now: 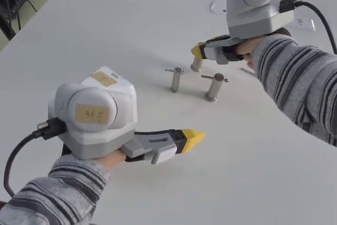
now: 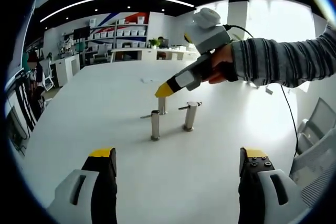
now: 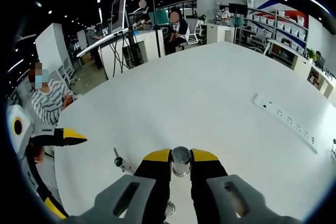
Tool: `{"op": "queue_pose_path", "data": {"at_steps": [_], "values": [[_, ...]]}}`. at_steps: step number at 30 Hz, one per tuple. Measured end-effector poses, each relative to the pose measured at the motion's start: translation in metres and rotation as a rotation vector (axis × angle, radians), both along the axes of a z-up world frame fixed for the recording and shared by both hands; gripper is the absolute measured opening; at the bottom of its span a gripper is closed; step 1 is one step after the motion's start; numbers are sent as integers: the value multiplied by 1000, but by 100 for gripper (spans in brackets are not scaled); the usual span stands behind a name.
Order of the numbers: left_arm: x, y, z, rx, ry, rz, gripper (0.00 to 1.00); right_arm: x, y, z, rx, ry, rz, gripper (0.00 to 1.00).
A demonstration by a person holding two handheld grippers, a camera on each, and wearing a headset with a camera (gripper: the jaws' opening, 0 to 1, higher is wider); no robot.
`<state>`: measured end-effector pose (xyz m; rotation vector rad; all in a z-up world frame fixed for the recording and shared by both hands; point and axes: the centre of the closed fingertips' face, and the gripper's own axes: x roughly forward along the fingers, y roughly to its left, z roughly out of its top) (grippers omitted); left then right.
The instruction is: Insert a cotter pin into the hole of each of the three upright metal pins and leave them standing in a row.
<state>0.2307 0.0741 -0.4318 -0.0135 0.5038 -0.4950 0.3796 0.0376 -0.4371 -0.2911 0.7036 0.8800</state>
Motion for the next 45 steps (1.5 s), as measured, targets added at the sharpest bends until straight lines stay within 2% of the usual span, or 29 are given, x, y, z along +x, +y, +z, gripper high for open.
{"op": "queue_pose_path", "data": {"at_steps": [9,12,14,19,24,35,45], "values": [[-1,0,4,6,-11,-3,97,-4,-47,-5,-31,6,-88,8],[-2,-1,4,8,-10,-7,97,-8,-61,-5,-48,-8,-106,8],[-3,-1,5,8,-9,-7,97,-4,-70,-7,-62,-8,-121,8],[-4,0,4,8,-6,-1,96,-8,-92,-10,-82,-5,-137,8],[-6,1,5,8,-5,2,96,-21,-106,-11,-98,-2,-146,8],[-10,1,6,12,-4,4,96,-49,-118,-8,-97,7,-158,8],[-13,1,9,17,-11,6,96,-75,-111,-6,-91,13,-119,8]]}}
